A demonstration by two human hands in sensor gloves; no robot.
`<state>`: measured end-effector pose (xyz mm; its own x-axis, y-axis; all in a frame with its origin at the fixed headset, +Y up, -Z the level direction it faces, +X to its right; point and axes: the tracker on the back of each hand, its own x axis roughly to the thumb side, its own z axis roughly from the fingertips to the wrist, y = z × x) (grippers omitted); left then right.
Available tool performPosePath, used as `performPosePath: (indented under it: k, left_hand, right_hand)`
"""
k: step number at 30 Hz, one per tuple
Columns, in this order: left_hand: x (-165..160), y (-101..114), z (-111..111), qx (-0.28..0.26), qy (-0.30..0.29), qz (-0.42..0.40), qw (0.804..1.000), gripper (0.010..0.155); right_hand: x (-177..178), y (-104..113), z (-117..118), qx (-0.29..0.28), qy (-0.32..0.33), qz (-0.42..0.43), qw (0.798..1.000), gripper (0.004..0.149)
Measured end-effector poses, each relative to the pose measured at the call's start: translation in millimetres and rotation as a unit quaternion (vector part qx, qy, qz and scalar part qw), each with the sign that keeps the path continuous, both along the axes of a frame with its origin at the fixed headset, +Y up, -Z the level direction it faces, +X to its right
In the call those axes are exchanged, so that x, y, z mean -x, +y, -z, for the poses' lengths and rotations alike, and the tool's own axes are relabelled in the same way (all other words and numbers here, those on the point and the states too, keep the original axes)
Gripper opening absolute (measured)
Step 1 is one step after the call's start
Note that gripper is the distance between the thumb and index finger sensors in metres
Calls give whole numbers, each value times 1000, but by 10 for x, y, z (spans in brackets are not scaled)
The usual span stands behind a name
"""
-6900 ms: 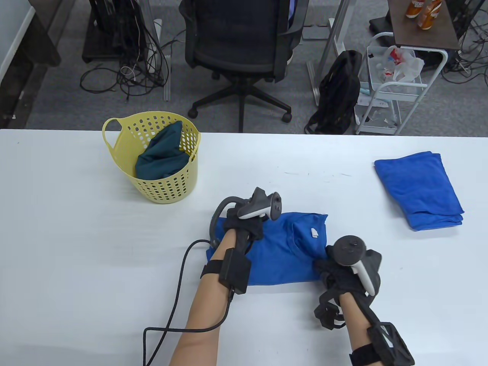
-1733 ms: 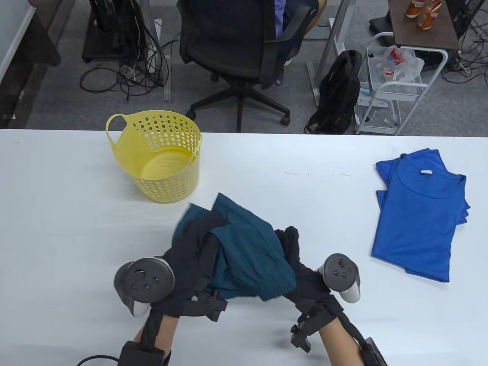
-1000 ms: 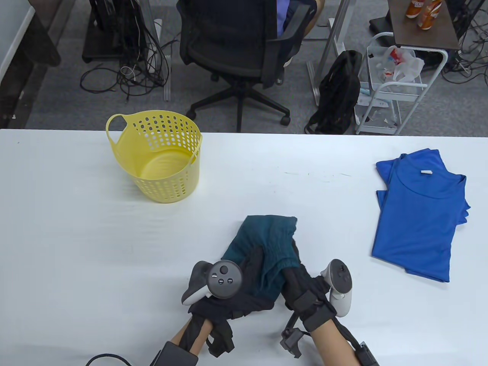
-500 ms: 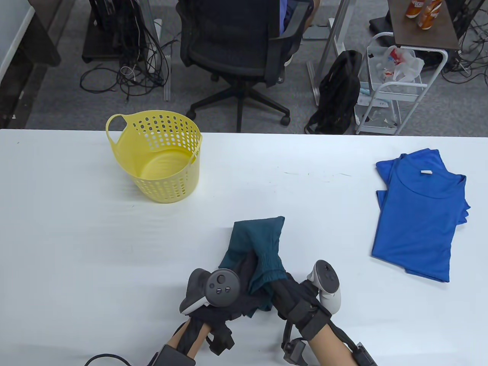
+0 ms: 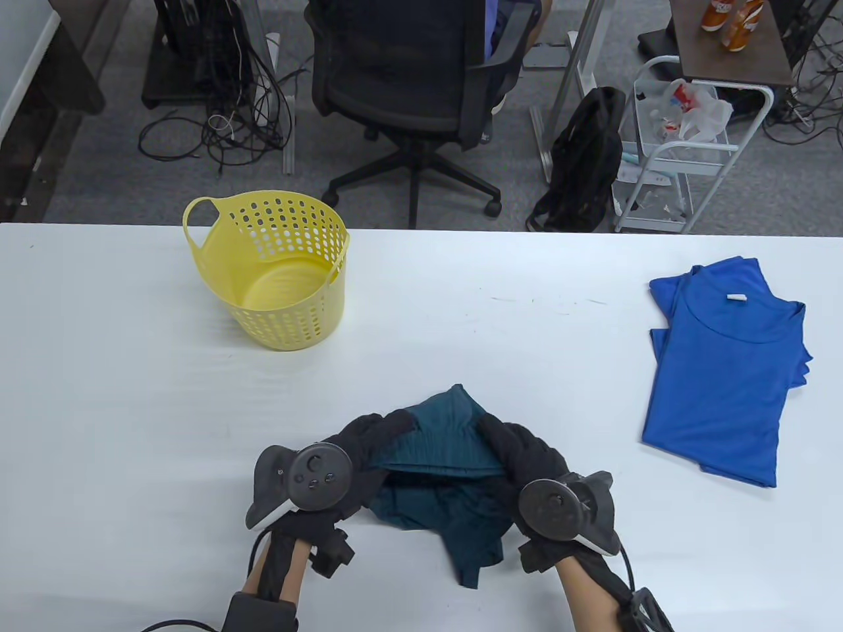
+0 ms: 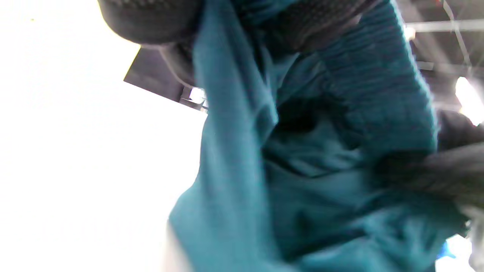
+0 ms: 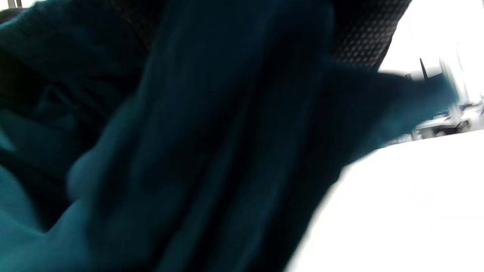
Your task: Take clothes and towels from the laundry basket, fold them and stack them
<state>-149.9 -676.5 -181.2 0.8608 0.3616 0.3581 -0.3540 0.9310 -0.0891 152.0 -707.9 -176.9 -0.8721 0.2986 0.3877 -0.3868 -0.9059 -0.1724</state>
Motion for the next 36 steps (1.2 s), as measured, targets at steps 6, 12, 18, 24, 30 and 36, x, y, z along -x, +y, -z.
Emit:
performPosePath:
  k: [6,12,18,24,30,36]
  left_hand:
    - [276,55,15,15,38,-21,999,49]
    - [457,58,42,78,23,-48,996,54]
    - [499,51,76,129,-44,-77,988,64]
    - [467,45,89,162,-96,-158,969,65]
    - [406,52,89,187,-66,-144,970,56]
    - [464,75,96,169,-102,-179,964,88]
  right_hand:
    - [-350,-63,149,117,46,175,977,44]
    - [-530,-89,217,139,120,347,920,43]
    - [-650,23,210,128,97,343,926,45]
    - [-724,191,166,131,90,386,909,47]
    - [-702,241,131,123,55,360,923,46]
    - [-737,226,127,124,21,366,922,46]
